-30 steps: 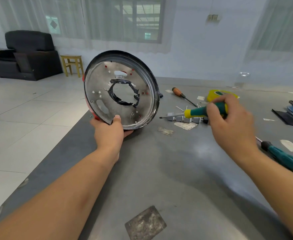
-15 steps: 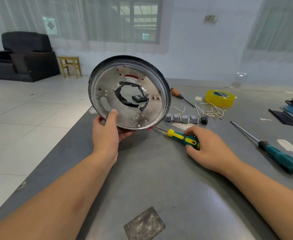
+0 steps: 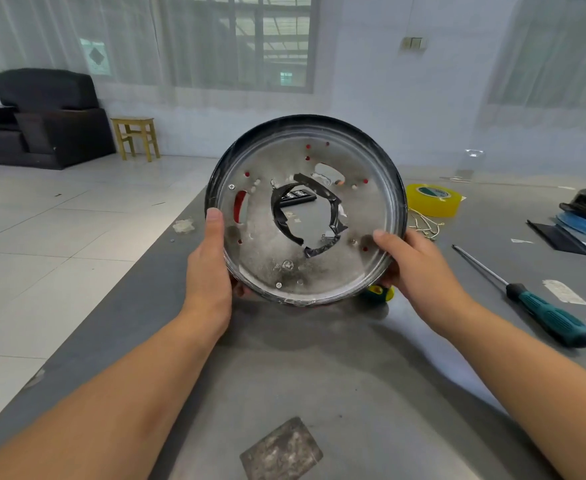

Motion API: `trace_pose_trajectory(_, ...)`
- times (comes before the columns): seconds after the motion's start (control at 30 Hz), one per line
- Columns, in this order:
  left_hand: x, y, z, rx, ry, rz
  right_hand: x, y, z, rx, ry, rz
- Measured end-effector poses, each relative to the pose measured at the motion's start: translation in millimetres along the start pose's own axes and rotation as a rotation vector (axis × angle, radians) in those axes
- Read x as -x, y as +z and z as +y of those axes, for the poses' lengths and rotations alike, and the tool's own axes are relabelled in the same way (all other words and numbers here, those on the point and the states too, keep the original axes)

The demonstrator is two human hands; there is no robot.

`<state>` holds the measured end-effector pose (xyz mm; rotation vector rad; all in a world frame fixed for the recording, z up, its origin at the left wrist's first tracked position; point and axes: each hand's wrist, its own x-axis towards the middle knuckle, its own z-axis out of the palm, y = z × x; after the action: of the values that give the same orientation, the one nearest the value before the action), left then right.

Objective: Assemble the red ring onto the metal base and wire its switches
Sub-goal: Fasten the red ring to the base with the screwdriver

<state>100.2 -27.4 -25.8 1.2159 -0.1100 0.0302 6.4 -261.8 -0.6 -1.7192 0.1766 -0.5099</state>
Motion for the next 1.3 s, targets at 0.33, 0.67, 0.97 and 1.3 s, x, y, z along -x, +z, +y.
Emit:
trace_pose_trajectory(0.33,27.4,24.4,-1.2,0.150,0.060,-0.112,15.0,36.8,1.3,-0.402,0.088,0.127)
trace_pose_trajectory(0.67,44.2,39.0,-21.1,0.210,-0.089,-0.168,42.5,61.3,0.6,-0.650,0.148,-0.044)
trace_pose_trajectory(0.97,45.1,39.8,-15.2,0.238,-0.106,-0.119,36.6,55.6,10.8,-0.556,0.175,-0.003)
trace_pose_trajectory(1.3,59.3,49.3,-18.2,0.273,-0.243,-0.223,36.6,57.9,9.0,-0.511,0.174,0.012)
